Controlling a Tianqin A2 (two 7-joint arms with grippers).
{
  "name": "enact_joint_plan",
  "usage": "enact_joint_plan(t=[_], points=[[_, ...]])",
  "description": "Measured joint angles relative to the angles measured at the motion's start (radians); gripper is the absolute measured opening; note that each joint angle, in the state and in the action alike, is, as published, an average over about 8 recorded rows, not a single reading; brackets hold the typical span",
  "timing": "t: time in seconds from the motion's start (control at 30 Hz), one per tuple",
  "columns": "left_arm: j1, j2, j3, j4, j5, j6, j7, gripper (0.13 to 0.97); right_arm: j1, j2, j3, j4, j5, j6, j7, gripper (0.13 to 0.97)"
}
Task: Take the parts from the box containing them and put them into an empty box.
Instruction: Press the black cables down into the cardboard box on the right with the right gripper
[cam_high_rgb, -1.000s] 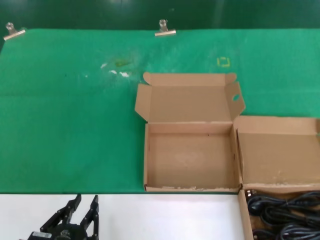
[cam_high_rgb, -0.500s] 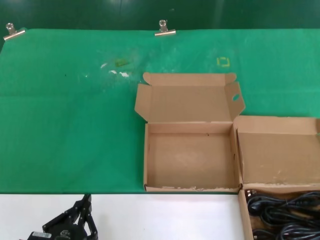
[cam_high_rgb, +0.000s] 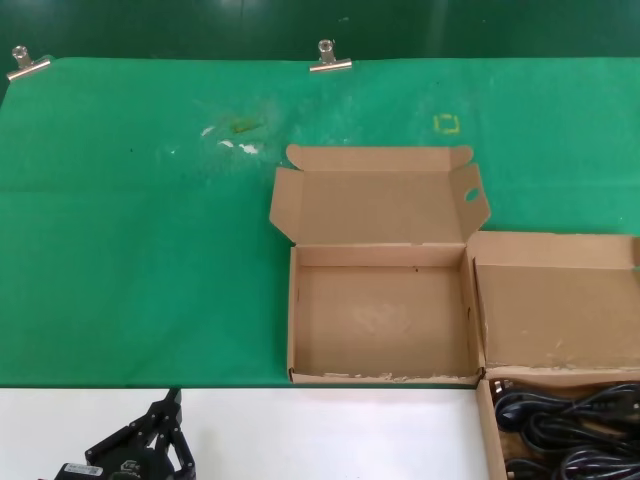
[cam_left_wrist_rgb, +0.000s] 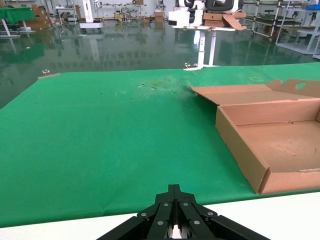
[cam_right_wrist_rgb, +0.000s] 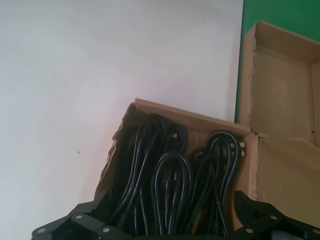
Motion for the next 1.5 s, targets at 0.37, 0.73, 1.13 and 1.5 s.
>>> enact_joint_plan(t=[0.37,0.73,1.13,1.5], points=[[0.0,0.0,0.0,0.0,0.0,0.0,0.0,0.149,-0.009,-0.048,-0.02,-0.03,-0.052,0.031,-0.036,0.747],[0.0,0.0,0.0,0.0,0.0,0.0,0.0,0.149,-0.009,-0.071,-0.029,-0.033,-0.075,0.031,-0.03,0.52],[0.0,0.0,0.0,0.0,0.0,0.0,0.0,0.149,-0.013,-0.081,-0.023,-0.041,-0.082,0.047,-0.042,0.33],[0.0,0.0,0.0,0.0,0.0,0.0,0.0,0.149,-0.03,-0.042,0.02,0.047,-0.061,0.066,-0.029,0.193]])
